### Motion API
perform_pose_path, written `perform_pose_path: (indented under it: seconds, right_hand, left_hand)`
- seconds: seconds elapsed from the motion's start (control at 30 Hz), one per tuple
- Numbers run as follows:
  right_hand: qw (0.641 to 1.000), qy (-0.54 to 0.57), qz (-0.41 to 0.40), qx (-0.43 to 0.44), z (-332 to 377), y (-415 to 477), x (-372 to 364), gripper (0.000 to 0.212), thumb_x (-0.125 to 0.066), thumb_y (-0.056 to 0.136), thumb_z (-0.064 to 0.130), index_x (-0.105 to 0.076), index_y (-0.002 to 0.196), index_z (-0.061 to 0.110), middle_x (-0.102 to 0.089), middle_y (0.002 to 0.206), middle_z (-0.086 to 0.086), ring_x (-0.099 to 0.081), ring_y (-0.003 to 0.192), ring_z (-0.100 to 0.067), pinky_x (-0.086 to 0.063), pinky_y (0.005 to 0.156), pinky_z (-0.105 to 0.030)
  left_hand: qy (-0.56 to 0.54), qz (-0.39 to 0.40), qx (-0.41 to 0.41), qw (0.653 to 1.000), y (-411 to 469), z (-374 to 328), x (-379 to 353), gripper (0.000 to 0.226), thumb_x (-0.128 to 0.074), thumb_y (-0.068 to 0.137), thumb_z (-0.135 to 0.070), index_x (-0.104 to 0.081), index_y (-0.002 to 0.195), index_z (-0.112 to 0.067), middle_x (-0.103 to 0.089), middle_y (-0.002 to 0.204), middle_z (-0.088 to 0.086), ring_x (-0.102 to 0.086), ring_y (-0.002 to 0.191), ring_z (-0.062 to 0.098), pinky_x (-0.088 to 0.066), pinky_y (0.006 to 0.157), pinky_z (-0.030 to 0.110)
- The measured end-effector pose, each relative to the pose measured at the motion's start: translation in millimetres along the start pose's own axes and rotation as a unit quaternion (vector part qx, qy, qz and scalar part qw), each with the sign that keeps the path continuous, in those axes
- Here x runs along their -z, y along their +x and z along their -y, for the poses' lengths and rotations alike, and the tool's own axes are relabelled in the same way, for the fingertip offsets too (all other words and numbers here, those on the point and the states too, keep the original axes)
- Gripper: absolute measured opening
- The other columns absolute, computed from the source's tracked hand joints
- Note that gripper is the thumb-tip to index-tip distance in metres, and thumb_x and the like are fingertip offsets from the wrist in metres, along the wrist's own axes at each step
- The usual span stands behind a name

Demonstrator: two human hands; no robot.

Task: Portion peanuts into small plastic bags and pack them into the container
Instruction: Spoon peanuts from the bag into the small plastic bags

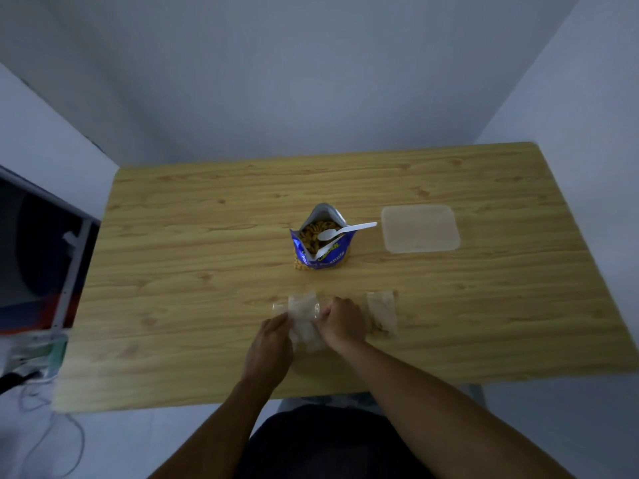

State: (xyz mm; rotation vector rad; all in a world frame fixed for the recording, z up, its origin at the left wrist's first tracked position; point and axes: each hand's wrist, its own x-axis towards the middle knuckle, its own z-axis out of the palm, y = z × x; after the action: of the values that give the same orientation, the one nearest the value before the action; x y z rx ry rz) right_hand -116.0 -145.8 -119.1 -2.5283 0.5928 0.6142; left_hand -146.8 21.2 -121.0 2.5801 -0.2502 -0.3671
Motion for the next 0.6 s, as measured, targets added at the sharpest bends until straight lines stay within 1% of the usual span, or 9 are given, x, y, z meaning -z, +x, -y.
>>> perform_pose_path:
  seconds: [0.07,0.17,0.27,0.3,0.37,0.43,0.5,0.53,0.6]
  right_hand:
    - [1.0,0.024,0.002,-0.012,0,2,1,0.02,-0.064,0.086,0.04,-0.075,0.094,0.025,-0.074,0.101,0.002,-0.069,0.098,-0.023,-0.056,0.085,-0.034]
    - [0.992,0.112,0.028,-0.044,-3,3,7,0.011,-0.067,0.082,0.034,-0.07,0.078,0.025,-0.075,0.091,0.005,-0.07,0.091,-0.019,-0.057,0.078,-0.03]
    - [0.97,0.225,0.068,-0.07,-8,4,21,0.008,-0.073,0.078,0.026,-0.071,0.081,0.018,-0.073,0.084,0.005,-0.068,0.08,-0.014,-0.05,0.062,-0.021]
    - [0.958,0.267,0.078,-0.077,-9,4,28,0.008,-0.076,0.076,0.023,-0.071,0.08,0.018,-0.072,0.08,0.006,-0.067,0.075,-0.012,-0.047,0.058,-0.02]
    - [0.934,0.339,0.083,-0.078,-14,2,41,0.01,-0.08,0.073,0.017,-0.07,0.076,0.019,-0.07,0.072,0.007,-0.063,0.068,-0.01,-0.045,0.055,-0.018]
    - [0.911,0.398,0.086,-0.064,-18,0,55,0.014,-0.081,0.075,0.01,-0.07,0.077,0.019,-0.069,0.067,0.005,-0.058,0.06,-0.008,-0.044,0.052,-0.017]
    - [0.885,0.453,0.092,-0.049,-23,-1,68,0.018,-0.081,0.08,0.004,-0.069,0.079,0.017,-0.069,0.068,0.004,-0.055,0.057,-0.007,-0.042,0.048,-0.016]
    - [0.874,0.475,0.095,-0.042,-24,-1,74,0.018,-0.081,0.08,0.003,-0.068,0.08,0.016,-0.071,0.07,0.004,-0.055,0.059,-0.008,-0.042,0.048,-0.017]
    - [0.86,0.5,0.101,-0.026,-24,-2,86,0.019,-0.085,0.078,0.006,-0.068,0.083,0.015,-0.072,0.074,0.002,-0.058,0.062,-0.009,-0.042,0.052,-0.022]
  left_hand:
    - [0.029,0.012,-0.016,0.999,3,0,2,0.041,-0.057,0.084,0.0,-0.067,0.123,-0.008,-0.062,0.13,0.009,-0.055,0.118,0.027,-0.054,0.094,0.036]
    - [0.035,0.02,-0.022,0.999,5,2,5,0.04,-0.054,0.085,-0.004,-0.068,0.122,-0.012,-0.06,0.129,0.005,-0.054,0.115,0.023,-0.055,0.089,0.038]
    - [0.025,0.02,-0.02,0.999,9,1,7,0.041,-0.052,0.083,-0.005,-0.07,0.118,-0.016,-0.062,0.121,0.003,-0.055,0.107,0.022,-0.056,0.084,0.037]
    - [0.028,0.026,-0.016,0.999,11,0,8,0.038,-0.051,0.083,-0.008,-0.071,0.113,-0.018,-0.063,0.116,0.002,-0.056,0.104,0.022,-0.055,0.082,0.036]
    - [0.025,0.026,-0.001,0.999,20,-4,15,0.027,-0.052,0.084,-0.014,-0.074,0.099,-0.019,-0.066,0.105,0.004,-0.061,0.097,0.024,-0.055,0.077,0.035]
    - [-0.012,-0.002,0.021,1.0,31,-11,25,0.021,-0.055,0.088,-0.02,-0.075,0.092,-0.018,-0.068,0.097,0.005,-0.065,0.091,0.025,-0.055,0.074,0.035]
    - [-0.078,-0.049,0.053,0.994,43,-24,38,0.021,-0.061,0.091,-0.029,-0.076,0.099,-0.016,-0.07,0.097,0.004,-0.066,0.089,0.021,-0.055,0.078,0.033]
    - [-0.12,-0.049,0.074,0.989,49,-33,45,0.026,-0.063,0.091,-0.037,-0.075,0.103,-0.017,-0.071,0.097,0.001,-0.066,0.088,0.017,-0.054,0.081,0.031]
    - [-0.222,0.001,0.104,0.97,60,-51,59,0.034,-0.062,0.09,-0.052,-0.074,0.103,-0.023,-0.072,0.093,-0.004,-0.066,0.086,0.009,-0.052,0.081,0.029]
